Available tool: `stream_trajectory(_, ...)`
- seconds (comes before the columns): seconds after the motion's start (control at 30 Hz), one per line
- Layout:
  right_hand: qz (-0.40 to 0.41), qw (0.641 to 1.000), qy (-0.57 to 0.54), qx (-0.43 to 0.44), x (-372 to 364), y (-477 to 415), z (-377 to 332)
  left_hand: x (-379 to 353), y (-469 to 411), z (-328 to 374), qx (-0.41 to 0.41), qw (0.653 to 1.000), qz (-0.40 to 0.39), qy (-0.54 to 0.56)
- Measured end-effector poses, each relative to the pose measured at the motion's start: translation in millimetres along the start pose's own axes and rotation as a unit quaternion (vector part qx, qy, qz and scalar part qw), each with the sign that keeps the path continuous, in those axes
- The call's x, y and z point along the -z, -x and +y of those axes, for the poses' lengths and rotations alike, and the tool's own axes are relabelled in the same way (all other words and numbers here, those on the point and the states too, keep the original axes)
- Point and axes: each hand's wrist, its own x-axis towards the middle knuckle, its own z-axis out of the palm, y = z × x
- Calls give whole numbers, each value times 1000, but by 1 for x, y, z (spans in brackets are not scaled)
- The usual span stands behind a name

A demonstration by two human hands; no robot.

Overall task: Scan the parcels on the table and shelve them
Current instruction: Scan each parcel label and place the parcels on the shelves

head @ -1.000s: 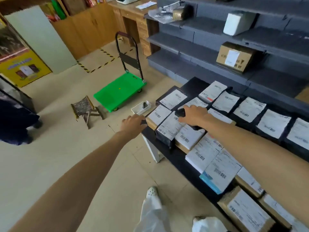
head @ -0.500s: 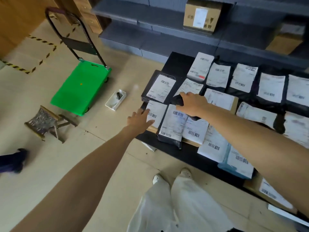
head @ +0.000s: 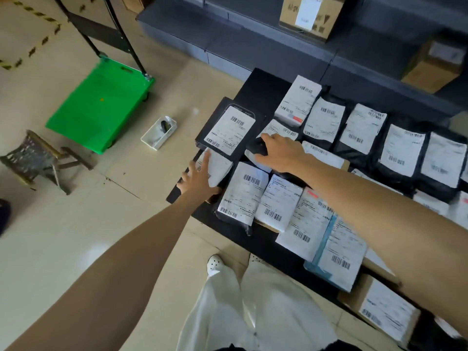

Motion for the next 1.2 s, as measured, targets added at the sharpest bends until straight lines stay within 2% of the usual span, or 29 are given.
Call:
stream_trajectory(0.17,-2,1000,4,30,16,-7,-7,14,7,-20,20,998,65,-14)
stream_trajectory(0.3,29,998,3,51,38,-3,-17,51,5,-22,5,990,137,-29)
stream_trajectory(0.57,146,987,-46,44,115,30,-14,163,-9,39,-129,953,265,-68)
stream_trajectory(0.77,219,975,28,-13,181,80,10,236,-4,116,-264,895,341,-111)
stream_trajectory(0.97,264,959,65,-83,209,133,30,258,7,172,-345,850,368,-151)
stream_trajectory(1.2,232,958,138,-100,207,159,21,259,12,185,-384,828,371,-169)
